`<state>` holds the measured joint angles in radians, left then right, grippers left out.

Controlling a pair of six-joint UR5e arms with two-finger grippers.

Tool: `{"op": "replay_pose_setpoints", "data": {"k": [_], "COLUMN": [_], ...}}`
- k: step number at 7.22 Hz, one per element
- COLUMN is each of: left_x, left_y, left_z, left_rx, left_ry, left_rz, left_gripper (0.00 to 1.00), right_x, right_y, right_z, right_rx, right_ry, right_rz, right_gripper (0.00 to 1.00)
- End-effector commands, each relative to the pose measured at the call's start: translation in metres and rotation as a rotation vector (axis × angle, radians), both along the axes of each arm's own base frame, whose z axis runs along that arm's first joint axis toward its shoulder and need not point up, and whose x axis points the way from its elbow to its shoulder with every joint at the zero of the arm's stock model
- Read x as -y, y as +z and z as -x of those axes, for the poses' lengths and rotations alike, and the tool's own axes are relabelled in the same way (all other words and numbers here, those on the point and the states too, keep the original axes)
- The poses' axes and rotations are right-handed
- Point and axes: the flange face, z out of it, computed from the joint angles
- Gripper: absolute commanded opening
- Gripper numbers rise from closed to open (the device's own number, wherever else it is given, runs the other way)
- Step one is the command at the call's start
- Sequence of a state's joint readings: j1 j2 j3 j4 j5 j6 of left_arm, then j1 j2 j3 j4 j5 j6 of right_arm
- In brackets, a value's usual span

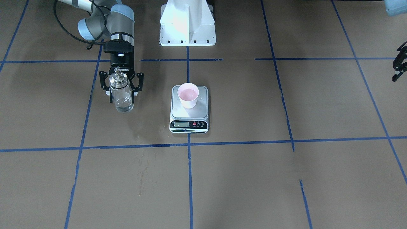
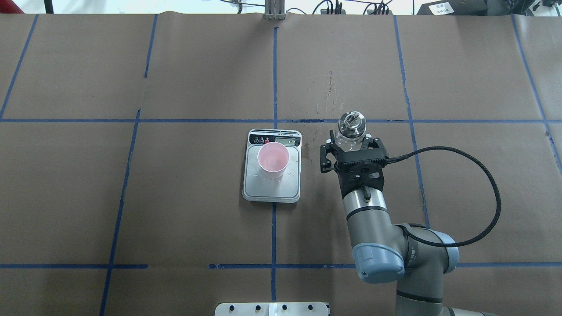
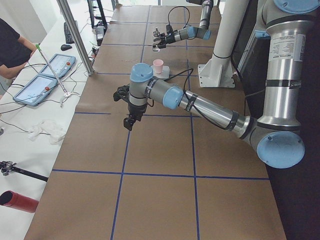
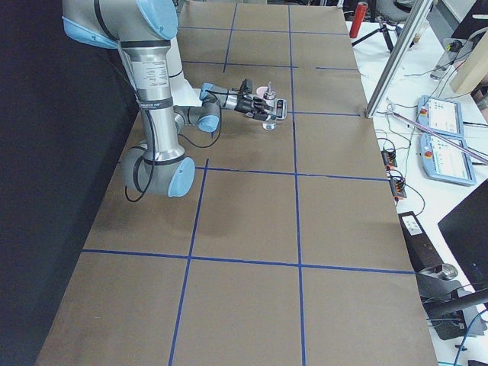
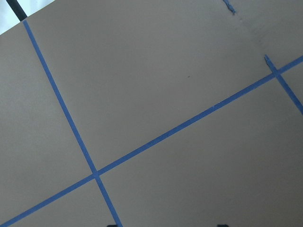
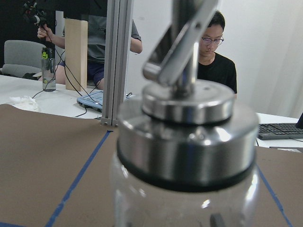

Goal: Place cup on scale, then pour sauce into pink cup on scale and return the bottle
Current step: 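Lift the bottle with the right gripper and carry it beside the cup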

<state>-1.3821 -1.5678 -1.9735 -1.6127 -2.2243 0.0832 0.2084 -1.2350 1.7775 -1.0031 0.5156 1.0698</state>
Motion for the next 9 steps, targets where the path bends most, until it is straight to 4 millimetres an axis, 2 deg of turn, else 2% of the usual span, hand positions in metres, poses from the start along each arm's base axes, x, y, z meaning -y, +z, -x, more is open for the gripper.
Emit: {"op": "replay_pose_setpoints", "data": {"k": [1,3,4,5,9], "left_x": [-0.002,-0.002,-0.002,-0.002,-0.002], "left_y": [0.001,0.001,0.000,0.000,0.000], "left_z": [0.000,0.000,0.000,0.000,0.000], "left_rx": [0.000,0.000,0.000,0.000,0.000], "left_ry": [0.000,0.000,0.000,0.000,0.000], "left_rz": [0.003,0.003,0.002,0.002,0.002], "left_gripper": [0.76,0.76,0.76,0.76,0.76], "right_x": [-0.004,0.001,0.002,0.009,0.013], "right_y": [-0.009,-0.002,-0.010,-0.037,-0.016], "right_z": [0.008,0.012,0.024,0.035,0.041], "right_rx": [-0.029,-0.338,-0.449,-0.563,-1.003], "right_ry": [-0.040,-0.088,-0.098,-0.085,-0.058], "right_rz": [-0.002,-0.041,-0.013,0.002,-0.048], "right_gripper": [0.00,0.00,0.00,0.00,0.00]}}
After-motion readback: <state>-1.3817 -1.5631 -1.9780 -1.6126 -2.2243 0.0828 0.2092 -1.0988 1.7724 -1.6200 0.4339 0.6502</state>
